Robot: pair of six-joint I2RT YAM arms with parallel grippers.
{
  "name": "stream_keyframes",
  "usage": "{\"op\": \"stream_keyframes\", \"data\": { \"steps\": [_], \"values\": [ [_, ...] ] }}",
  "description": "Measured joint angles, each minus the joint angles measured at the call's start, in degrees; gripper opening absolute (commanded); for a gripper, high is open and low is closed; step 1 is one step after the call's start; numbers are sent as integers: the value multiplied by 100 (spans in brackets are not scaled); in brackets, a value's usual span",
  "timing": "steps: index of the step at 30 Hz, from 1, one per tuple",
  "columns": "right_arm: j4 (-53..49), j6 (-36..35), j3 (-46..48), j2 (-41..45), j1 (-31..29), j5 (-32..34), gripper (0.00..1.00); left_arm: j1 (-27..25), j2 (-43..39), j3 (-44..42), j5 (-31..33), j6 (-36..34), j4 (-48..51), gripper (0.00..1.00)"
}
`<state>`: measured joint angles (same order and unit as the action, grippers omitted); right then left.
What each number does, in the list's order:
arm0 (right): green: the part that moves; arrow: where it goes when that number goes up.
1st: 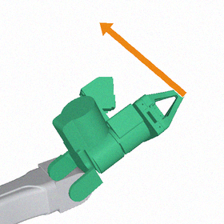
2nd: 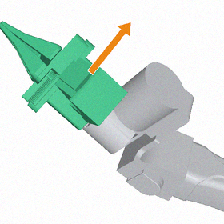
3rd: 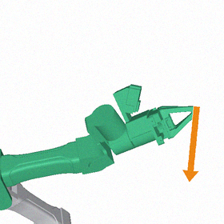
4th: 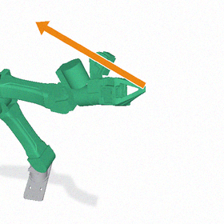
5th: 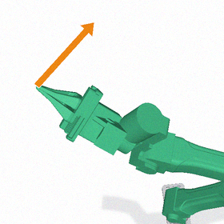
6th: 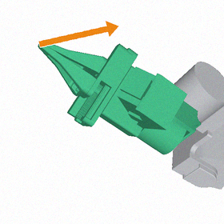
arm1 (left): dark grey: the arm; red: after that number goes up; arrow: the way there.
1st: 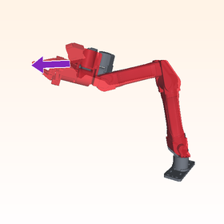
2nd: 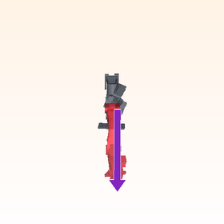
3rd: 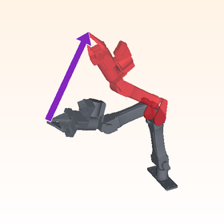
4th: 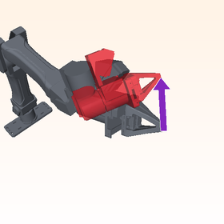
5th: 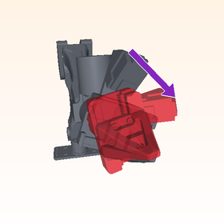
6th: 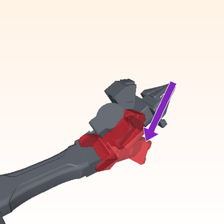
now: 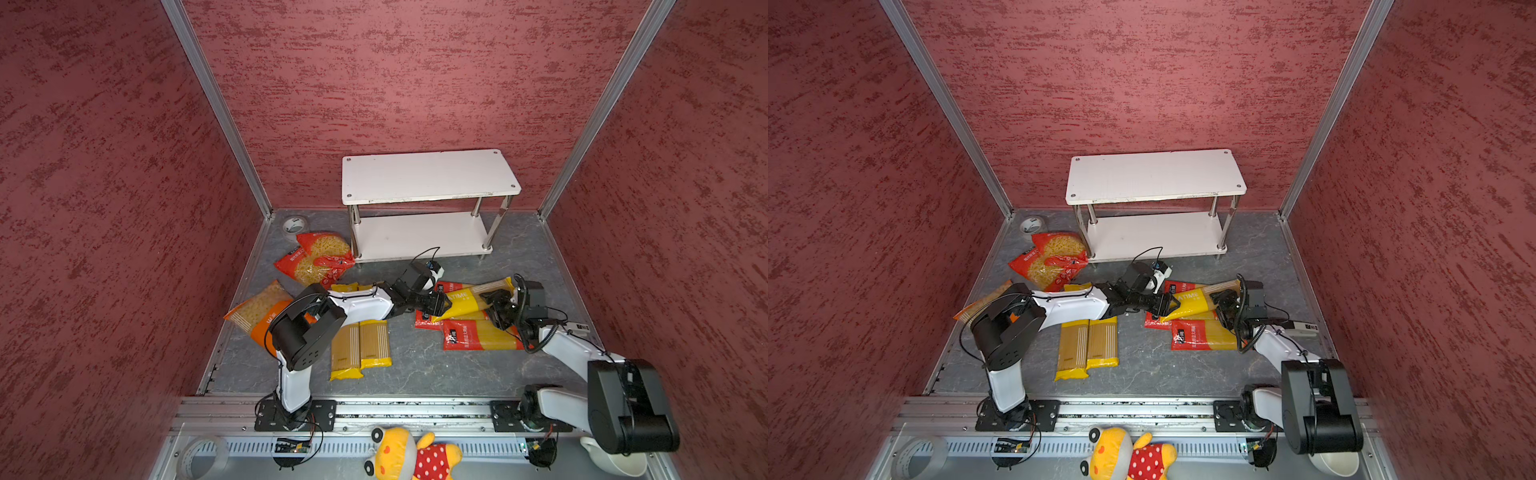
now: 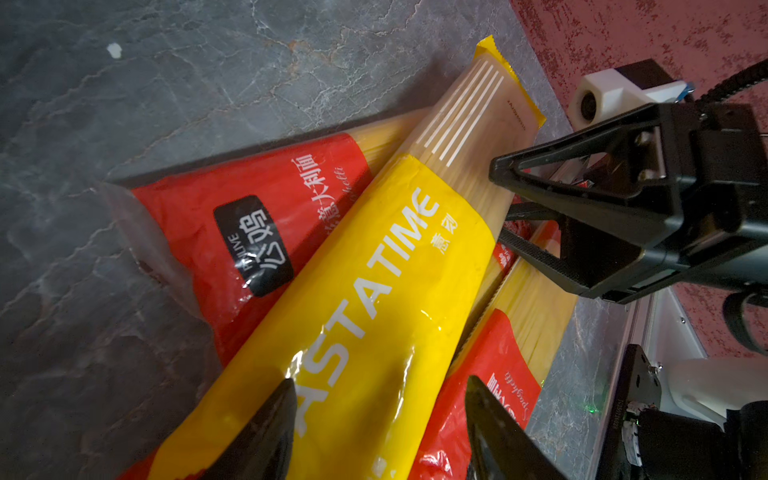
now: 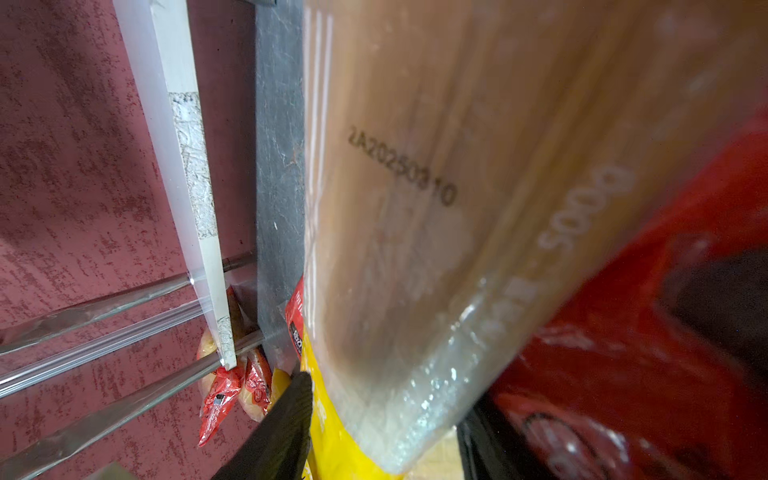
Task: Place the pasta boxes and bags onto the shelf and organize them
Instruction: 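Grasp the yellow PASTATIME pack's end with the right gripper while left gripper hovers, then lift the pack upright with the right gripper while left gripper approaches it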
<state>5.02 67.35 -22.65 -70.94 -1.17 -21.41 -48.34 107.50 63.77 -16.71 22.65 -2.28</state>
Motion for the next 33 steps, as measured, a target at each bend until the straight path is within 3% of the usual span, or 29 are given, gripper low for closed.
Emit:
{"op": "stream_keyframes", "data": {
  "steps": [13, 24, 33],
  "values": [
    [337, -81, 59, -28, -68, 201, 14, 20, -125, 0, -11, -26, 59, 63],
    [326, -525, 50, 481, -350, 509, 5, 339, -1012, -9, 20, -66, 98, 64],
    [205, -1547, -385, 942, -614, 540, 0, 651, -1412, -120, -190, -267, 197, 69]
  ]
}}
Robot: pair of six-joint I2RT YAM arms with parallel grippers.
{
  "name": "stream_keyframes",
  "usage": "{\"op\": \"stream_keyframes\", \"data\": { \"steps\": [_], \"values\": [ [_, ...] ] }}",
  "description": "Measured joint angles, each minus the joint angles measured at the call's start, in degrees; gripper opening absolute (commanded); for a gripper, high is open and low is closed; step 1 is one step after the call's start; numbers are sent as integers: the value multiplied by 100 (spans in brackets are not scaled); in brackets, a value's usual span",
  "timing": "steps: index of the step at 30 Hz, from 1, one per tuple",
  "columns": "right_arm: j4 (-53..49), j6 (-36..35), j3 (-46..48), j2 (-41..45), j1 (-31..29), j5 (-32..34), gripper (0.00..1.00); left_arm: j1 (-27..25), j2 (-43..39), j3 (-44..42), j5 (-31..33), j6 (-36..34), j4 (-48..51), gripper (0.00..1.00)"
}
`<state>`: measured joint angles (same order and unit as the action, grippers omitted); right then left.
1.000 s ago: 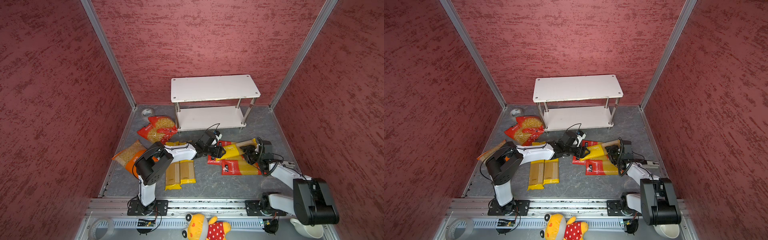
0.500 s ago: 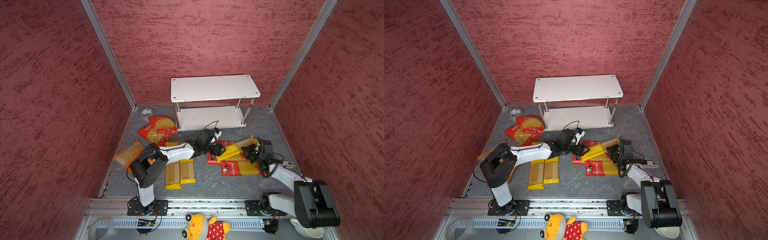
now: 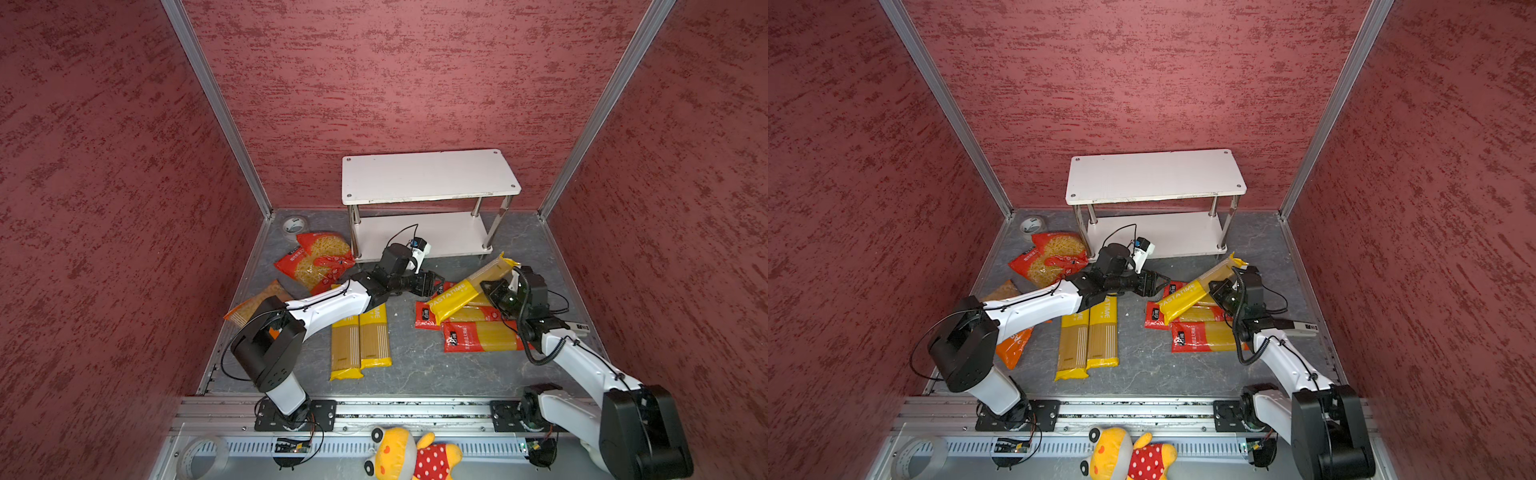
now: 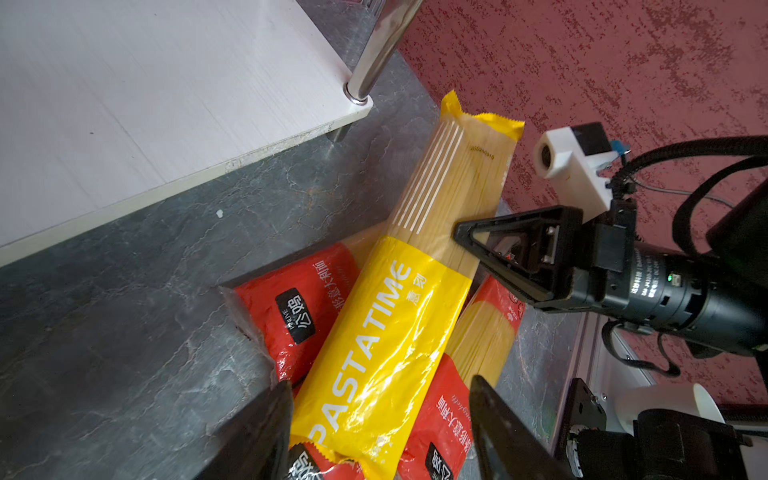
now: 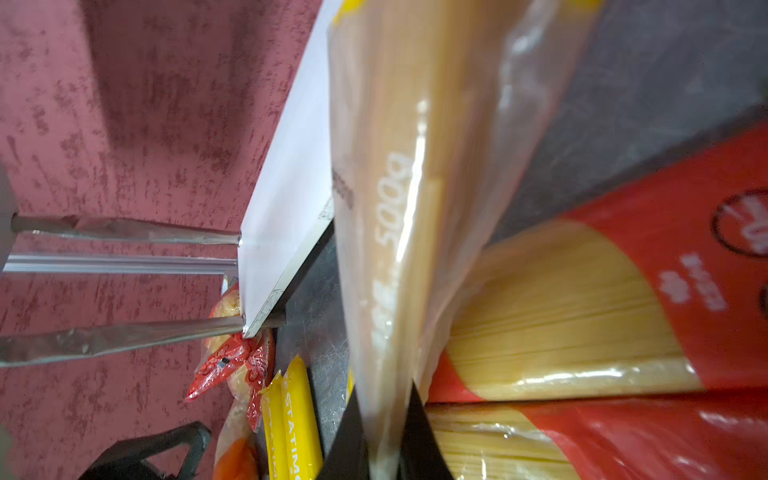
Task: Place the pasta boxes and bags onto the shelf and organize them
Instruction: 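Lift the pack upright with the right gripper while left gripper approaches it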
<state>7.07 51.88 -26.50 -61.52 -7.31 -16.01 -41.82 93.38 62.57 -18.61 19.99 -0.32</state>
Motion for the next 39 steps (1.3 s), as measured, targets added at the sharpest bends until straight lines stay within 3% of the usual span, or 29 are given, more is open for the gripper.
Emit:
{"op": "stream_keyframes", "data": {
  "steps": [13, 26, 31, 39],
  "values": [
    [-332, -2048, -787, 372, -682, -619, 0, 837, -761, -210, -1478, -299, 232, 72],
    [-306, -2850, -2011, 61, -1281, -2044, 0, 1158, -824, -363, -3075, -442, 190, 70],
    [-227, -3053, -2363, -299, -1558, -2564, 0, 1196, -824, -299, -3495, -498, 179, 61],
    [190, -3117, -2559, -723, -1622, -2990, 0, 1307, -841, -308, -3906, -446, -103, 31]
  ]
}}
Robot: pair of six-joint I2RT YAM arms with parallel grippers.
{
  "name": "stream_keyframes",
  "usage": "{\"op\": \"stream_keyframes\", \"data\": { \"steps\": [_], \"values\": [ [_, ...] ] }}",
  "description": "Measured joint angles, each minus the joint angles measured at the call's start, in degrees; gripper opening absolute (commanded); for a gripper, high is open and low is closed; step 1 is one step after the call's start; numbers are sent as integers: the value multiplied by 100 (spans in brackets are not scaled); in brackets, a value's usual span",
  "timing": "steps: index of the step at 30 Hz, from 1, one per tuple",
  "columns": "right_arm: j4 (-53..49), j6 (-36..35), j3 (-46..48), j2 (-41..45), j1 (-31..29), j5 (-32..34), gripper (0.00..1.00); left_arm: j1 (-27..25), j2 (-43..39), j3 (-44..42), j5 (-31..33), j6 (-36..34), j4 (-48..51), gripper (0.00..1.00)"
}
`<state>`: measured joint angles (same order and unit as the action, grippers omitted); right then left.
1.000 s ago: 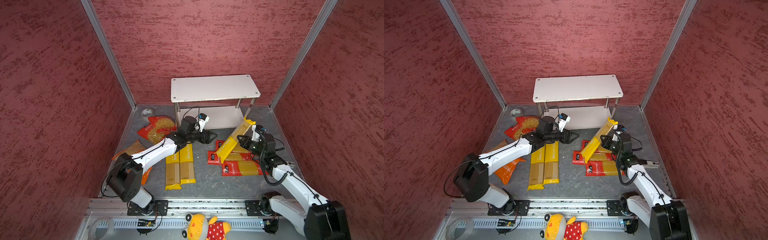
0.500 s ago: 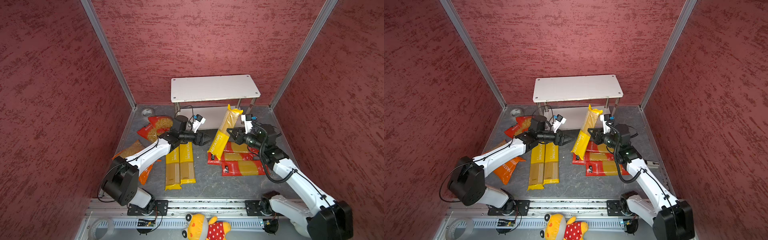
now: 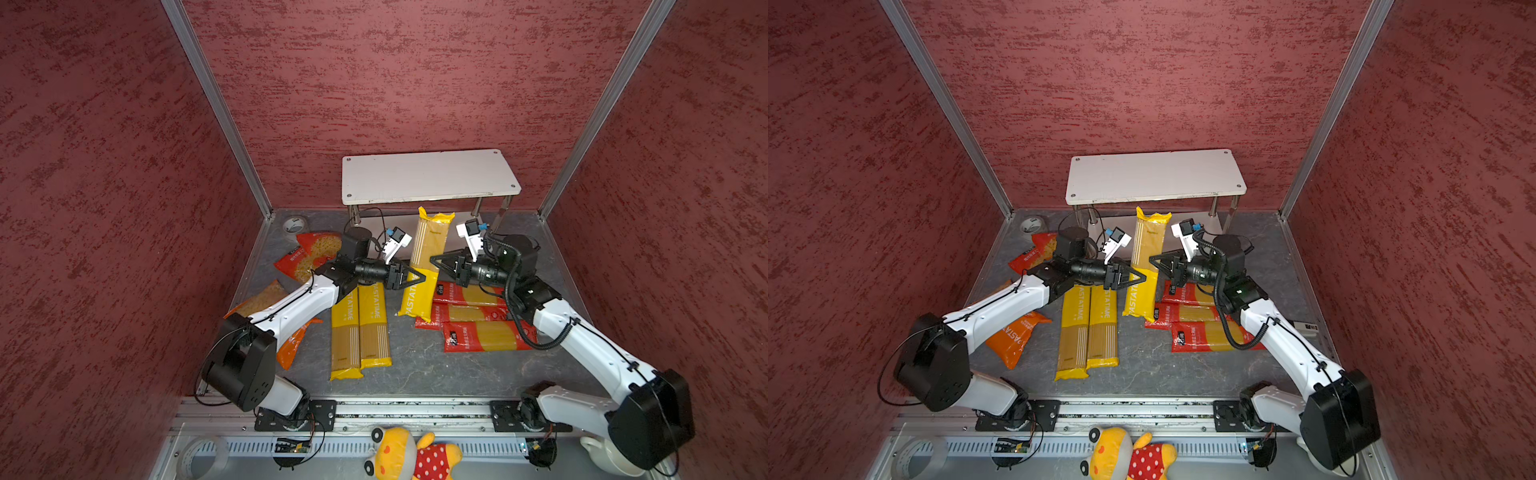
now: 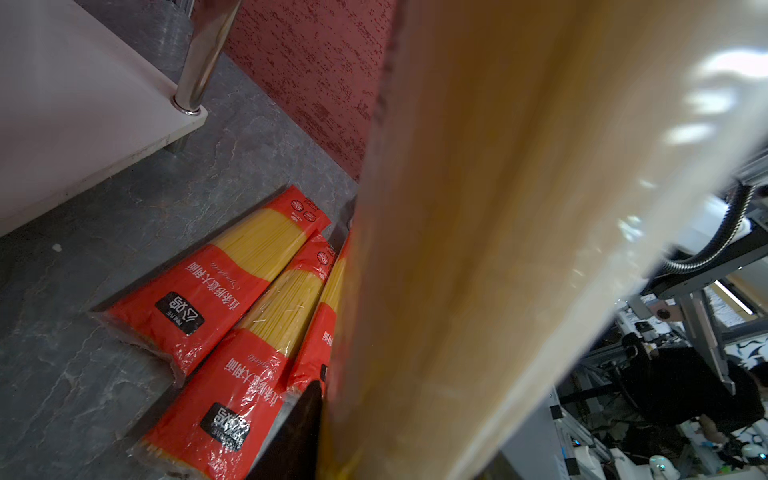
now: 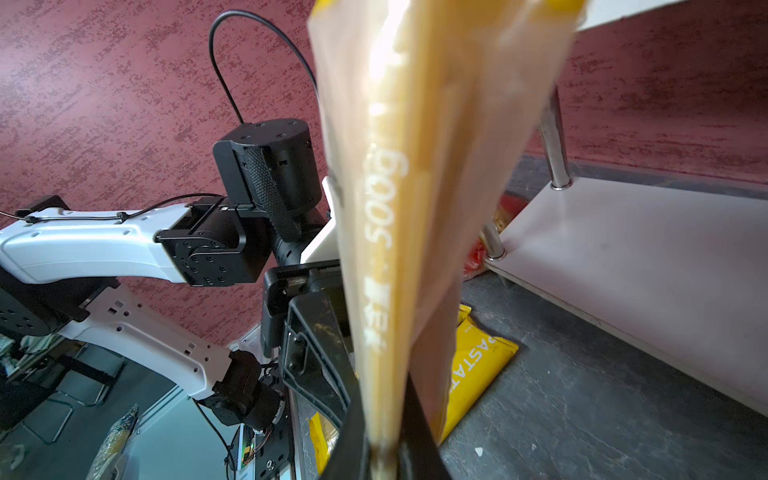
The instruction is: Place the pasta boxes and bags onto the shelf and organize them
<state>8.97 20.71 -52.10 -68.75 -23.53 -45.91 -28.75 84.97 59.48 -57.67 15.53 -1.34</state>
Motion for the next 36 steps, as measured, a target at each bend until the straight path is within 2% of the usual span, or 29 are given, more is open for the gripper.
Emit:
{"op": "stream_keyframes", "data": {
  "steps": [3, 8, 13, 14, 19, 24, 29, 36],
  "values": [
    [120, 31, -118, -155, 31, 22, 0, 11, -13, -7, -57, 11, -133, 21],
    [402, 120, -116, -236, 42, 136, 15, 48, -31, -7, 33, 48, -271, 11],
    [750, 83, 7, -216, 28, 356, 37, 61, -164, -17, 170, 208, -289, 2],
    [826, 72, 52, -199, 15, 402, 43, 76, -190, -28, 210, 243, -302, 1],
    [1091, 59, 251, -109, -26, 605, 62, 184, -326, -66, 376, 520, -374, 0],
    [1364, 212, 369, -74, -28, 761, 67, 479, -560, -68, 688, 811, -527, 0],
    [1781, 678, 439, -136, -31, 785, 69, 752, -800, -44, 997, 1132, -717, 0],
    [2293, 1252, 439, -503, -131, 782, 70, 970, -793, 693, 1213, 1318, -74, 0]
  ]
}}
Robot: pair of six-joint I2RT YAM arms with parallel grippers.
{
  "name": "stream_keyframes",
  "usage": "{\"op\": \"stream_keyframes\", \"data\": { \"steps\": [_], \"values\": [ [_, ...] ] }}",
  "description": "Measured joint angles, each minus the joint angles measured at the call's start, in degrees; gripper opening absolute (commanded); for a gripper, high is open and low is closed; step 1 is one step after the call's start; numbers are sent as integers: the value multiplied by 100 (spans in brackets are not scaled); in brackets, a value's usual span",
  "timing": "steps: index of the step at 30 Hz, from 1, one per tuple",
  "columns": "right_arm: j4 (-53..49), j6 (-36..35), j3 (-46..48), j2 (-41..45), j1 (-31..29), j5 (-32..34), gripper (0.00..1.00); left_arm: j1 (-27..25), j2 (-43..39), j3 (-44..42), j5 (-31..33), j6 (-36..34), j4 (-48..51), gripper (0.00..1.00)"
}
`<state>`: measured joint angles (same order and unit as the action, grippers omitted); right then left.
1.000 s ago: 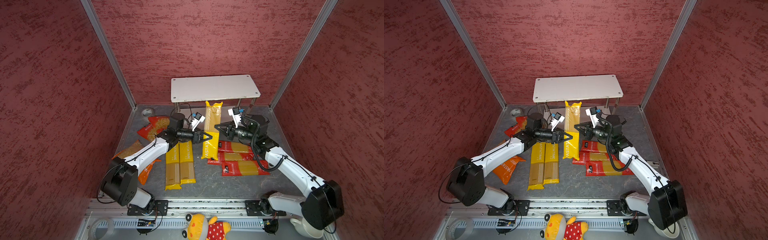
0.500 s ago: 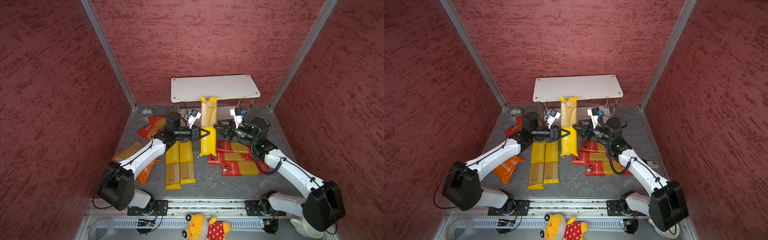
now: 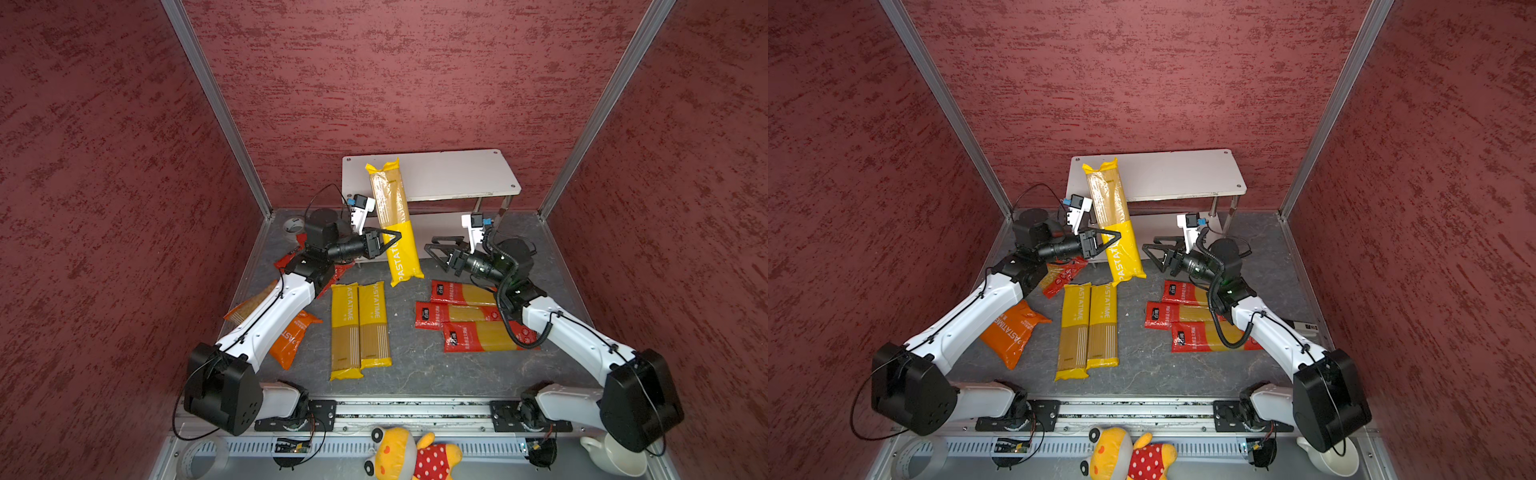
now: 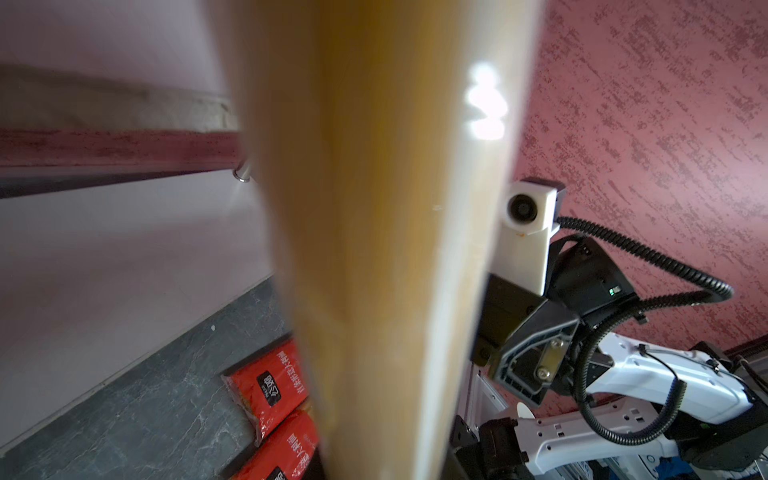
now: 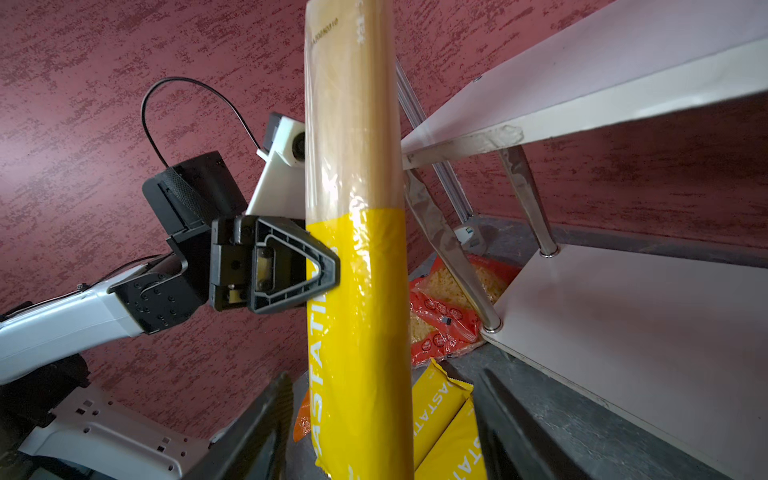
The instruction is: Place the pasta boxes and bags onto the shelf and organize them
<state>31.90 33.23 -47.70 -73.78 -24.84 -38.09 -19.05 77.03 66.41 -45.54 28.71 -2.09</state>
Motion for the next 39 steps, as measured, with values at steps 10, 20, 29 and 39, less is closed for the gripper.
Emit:
{"op": "stream_keyframes", "data": {
  "steps": [10, 20, 29, 39],
  "values": [
    [824, 837, -437, -892, -284, -76, 71, 693, 691, 1495, -476, 608, 354, 2],
    [1414, 1593, -1106, -1700, -498, -190, 58, 918, 1462, 1939, -1178, 1473, 367, 3],
    [1541, 2105, -1504, -2037, -566, -197, 18, 951, 1585, 2260, -1399, 1648, 385, 11],
    [2190, 3289, -1537, -2240, -686, 439, 2, 1086, 2059, 2885, -1285, 1906, 599, 51]
  ]
}}
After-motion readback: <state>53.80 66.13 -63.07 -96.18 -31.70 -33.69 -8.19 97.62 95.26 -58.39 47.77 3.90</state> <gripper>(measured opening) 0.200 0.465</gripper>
